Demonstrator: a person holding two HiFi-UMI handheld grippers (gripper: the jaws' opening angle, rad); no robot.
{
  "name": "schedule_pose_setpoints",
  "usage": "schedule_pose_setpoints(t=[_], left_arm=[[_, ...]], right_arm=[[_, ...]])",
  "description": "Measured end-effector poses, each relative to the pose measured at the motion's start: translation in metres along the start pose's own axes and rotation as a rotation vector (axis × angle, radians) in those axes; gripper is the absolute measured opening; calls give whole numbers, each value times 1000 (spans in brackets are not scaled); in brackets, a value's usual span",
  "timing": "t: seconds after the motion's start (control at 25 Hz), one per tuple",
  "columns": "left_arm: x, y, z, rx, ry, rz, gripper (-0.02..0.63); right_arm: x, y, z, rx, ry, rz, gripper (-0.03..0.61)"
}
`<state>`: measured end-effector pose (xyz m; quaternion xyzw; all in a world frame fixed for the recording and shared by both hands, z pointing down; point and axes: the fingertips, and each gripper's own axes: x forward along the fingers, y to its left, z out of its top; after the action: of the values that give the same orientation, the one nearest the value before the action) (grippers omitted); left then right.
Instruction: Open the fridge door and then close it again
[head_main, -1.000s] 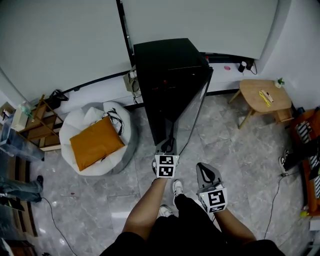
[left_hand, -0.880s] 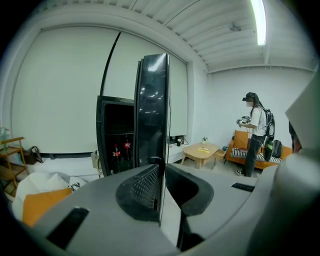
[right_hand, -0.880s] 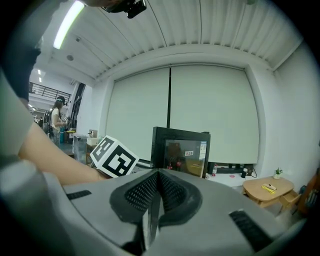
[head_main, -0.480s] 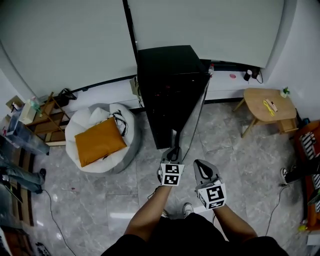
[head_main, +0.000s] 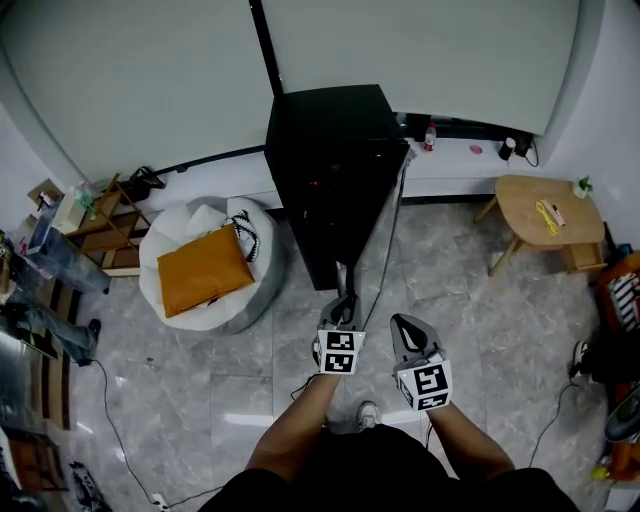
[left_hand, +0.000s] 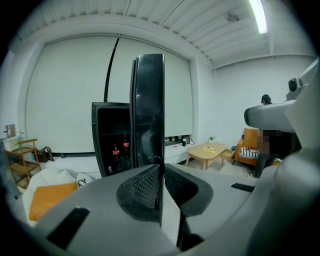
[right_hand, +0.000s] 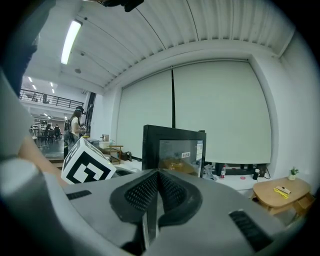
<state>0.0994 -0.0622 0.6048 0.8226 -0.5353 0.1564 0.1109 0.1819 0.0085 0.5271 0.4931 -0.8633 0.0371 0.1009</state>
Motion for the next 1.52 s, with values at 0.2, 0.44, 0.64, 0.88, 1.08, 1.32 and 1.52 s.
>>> schedule_pose_setpoints(t=[0.2, 0.44, 0.64, 0.88, 1.08, 1.32, 1.52], left_arm=[[-1, -21, -2, 6, 23, -7, 48], [-2, -51, 0, 33, 23, -51, 49], [-6, -60, 3, 56, 12, -59, 48], [-28, -57, 15, 58, -31, -45, 23], [-48, -40, 22, 26, -57, -23, 21], [-69, -15, 26, 1, -80, 30, 21], [-81, 11, 30, 15, -93, 43, 21]], right_arm=[[-13, -17, -10, 13, 7, -3, 18], [-20, -25, -13, 11, 7, 12, 18], [-22, -32, -12, 21, 5, 6, 18], [-19, -35, -16, 34, -1, 21, 18], [-13, -27, -21, 35, 3, 47, 18], [-3, -20, -31, -2, 22, 81, 18], [15, -13, -33, -7, 43, 102, 18]])
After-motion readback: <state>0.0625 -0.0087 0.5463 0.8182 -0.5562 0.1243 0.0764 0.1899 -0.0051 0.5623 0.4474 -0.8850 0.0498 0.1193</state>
